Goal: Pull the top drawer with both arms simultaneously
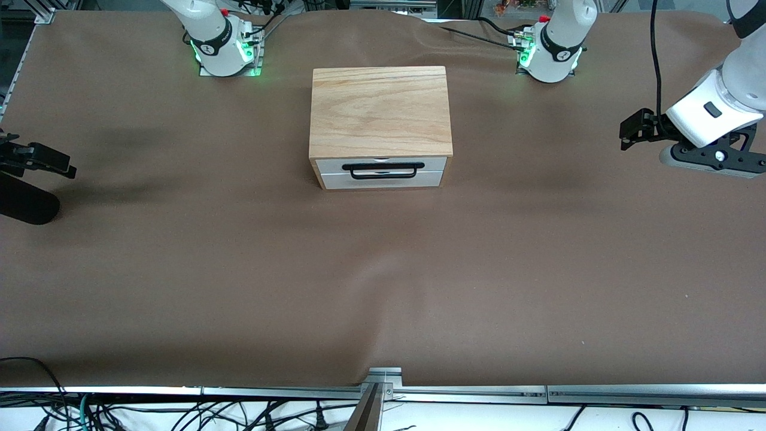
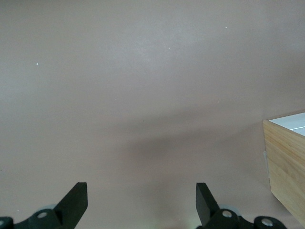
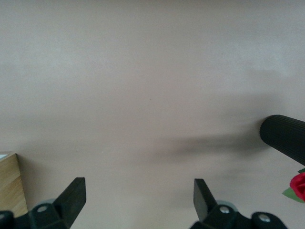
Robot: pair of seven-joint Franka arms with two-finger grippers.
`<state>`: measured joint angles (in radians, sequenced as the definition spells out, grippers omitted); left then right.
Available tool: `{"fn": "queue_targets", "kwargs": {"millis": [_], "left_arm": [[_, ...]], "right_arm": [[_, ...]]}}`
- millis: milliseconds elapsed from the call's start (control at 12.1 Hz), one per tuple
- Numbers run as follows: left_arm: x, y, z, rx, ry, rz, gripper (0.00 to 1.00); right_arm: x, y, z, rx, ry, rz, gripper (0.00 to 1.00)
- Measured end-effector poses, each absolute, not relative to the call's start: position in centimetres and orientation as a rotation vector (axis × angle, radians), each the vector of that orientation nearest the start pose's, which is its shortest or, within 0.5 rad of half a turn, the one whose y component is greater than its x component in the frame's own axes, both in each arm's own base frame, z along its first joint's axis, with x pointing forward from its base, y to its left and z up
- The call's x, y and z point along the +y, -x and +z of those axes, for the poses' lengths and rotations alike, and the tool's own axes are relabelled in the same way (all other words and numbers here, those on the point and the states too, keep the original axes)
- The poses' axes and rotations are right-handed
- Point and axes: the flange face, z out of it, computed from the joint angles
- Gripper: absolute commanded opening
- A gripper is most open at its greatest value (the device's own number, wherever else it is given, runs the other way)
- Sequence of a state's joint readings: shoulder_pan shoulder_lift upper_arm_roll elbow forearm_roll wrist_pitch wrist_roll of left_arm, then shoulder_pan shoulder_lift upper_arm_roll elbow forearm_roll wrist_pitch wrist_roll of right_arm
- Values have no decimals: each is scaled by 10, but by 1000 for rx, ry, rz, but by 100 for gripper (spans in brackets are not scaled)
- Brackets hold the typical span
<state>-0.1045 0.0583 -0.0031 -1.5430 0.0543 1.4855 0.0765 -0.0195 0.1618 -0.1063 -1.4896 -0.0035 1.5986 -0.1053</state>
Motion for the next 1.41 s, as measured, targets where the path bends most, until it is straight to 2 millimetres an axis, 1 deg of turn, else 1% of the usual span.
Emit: {"fn": "queue_targets", "kwargs": {"millis": [496,909,1075,1406], "left_arm": [[-62,-558,595,295,3102,205,100],[-67,-570,566,301,3114,291,100],[-68,-573,559,305,3112,310,100],[-64,-574,561,291,3115,302,100]], "right_arm": [[-72,-600,572,32,3157,85,100],[-73,-600,572,32,3158,79,100],[-73,-600,573,33,3158,77,100],[-73,-601,575,32,3159,67,100]]}}
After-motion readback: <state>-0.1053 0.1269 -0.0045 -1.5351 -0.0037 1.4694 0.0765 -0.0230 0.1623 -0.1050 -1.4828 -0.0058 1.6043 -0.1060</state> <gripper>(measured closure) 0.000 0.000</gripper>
